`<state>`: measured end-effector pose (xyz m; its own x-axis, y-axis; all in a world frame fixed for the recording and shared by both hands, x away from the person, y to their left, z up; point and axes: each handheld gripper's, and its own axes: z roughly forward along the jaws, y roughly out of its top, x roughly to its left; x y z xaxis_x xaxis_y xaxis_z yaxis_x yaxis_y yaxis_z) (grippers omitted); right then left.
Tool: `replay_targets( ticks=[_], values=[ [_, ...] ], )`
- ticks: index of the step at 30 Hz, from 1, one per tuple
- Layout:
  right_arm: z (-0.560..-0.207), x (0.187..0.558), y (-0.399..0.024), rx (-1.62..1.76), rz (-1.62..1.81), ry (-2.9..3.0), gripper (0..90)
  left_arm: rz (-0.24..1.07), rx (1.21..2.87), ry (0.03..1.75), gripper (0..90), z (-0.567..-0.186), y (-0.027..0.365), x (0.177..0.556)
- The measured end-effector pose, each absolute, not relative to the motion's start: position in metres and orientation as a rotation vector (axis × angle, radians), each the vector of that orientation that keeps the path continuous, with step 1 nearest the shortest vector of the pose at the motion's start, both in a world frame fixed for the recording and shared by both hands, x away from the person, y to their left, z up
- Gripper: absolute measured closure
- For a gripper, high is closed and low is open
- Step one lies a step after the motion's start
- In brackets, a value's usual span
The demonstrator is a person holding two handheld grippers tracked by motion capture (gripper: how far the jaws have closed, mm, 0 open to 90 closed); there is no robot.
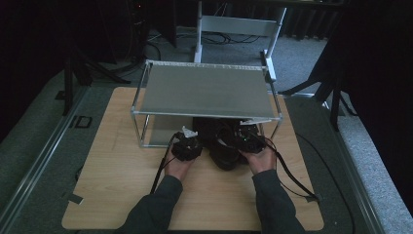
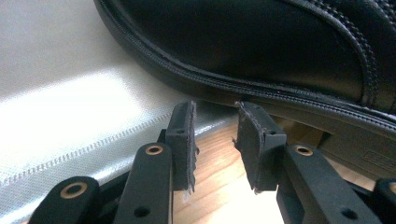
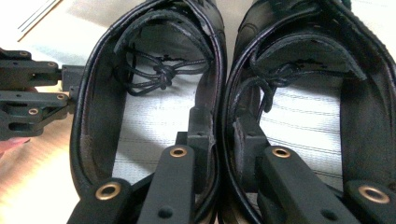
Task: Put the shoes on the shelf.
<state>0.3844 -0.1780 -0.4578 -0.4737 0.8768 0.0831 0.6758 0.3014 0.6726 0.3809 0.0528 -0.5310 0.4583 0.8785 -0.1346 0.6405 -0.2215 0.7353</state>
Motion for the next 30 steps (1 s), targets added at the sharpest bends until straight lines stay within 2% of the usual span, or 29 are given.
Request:
replay_targets(
  ticks=[20, 22, 30],
  values=[
    [-0.468, 0.392, -0.171, 1.447, 0.993, 2.162, 80.1, 0.426, 1.956, 1.293, 70.8, -0.527, 0.045, 0.394],
    [-0.469, 0.393, -0.17, 1.458, 1.002, 2.145, 80.1, 0.393, 1.945, 1.286, 71.3, -0.525, 0.045, 0.394],
    [-0.478, 0.394, -0.163, 1.443, 0.992, 2.067, 80.1, 0.416, 1.979, 1.239, 73.1, -0.519, 0.033, 0.393]
  ],
)
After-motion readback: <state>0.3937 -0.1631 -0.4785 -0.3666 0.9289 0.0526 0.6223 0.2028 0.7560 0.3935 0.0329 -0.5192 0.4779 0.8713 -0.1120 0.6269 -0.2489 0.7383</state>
